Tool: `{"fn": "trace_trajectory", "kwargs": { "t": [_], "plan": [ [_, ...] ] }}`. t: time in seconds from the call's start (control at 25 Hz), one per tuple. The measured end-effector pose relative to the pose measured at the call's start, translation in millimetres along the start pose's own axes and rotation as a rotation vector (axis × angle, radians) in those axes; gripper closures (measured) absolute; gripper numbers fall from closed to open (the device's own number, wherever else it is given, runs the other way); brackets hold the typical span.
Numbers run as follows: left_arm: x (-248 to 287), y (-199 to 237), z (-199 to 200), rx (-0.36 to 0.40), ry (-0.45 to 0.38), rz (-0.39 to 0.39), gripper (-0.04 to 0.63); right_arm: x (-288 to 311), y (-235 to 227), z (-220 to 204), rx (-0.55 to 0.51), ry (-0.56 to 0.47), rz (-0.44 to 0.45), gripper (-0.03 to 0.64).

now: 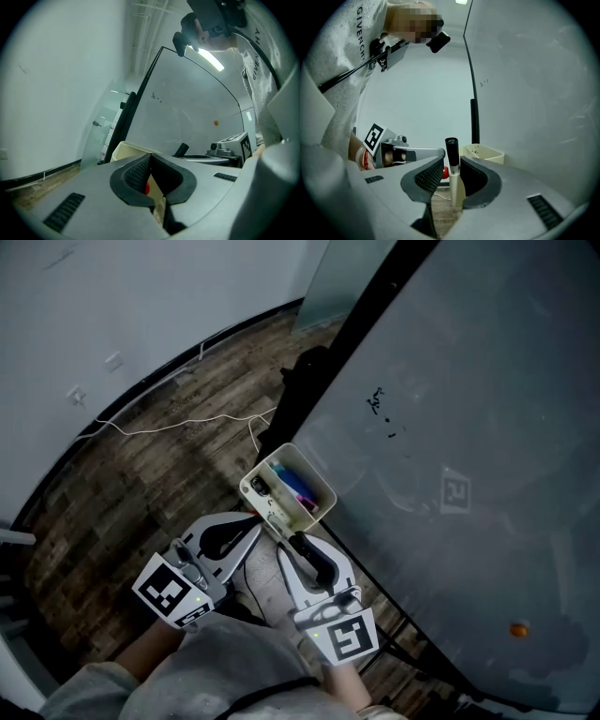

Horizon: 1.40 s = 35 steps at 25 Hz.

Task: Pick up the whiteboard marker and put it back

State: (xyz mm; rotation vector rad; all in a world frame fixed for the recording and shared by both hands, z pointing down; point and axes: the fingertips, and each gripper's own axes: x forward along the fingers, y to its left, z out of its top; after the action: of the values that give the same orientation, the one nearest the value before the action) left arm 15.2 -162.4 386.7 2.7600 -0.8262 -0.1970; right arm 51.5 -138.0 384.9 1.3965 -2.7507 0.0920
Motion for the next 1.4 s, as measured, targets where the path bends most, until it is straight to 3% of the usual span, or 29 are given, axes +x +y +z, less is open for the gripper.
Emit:
{"fn": "trace_trajectory", "kwargs": {
  "t": [0.52,1.4],
  "plan": [
    [-0.4,4.4,-4.6,-0.022,0.004,-0.003,0.58,1.8,-2.4,-0.5,-0.037,0.01,-0.022,0.537],
    [-0.6,3.5,-2.4,-0.023,0.007,0.003,0.58,-4.0,-7.0,15.4,-0.022,-0.01,-0.016,0.54]
  ]
}}
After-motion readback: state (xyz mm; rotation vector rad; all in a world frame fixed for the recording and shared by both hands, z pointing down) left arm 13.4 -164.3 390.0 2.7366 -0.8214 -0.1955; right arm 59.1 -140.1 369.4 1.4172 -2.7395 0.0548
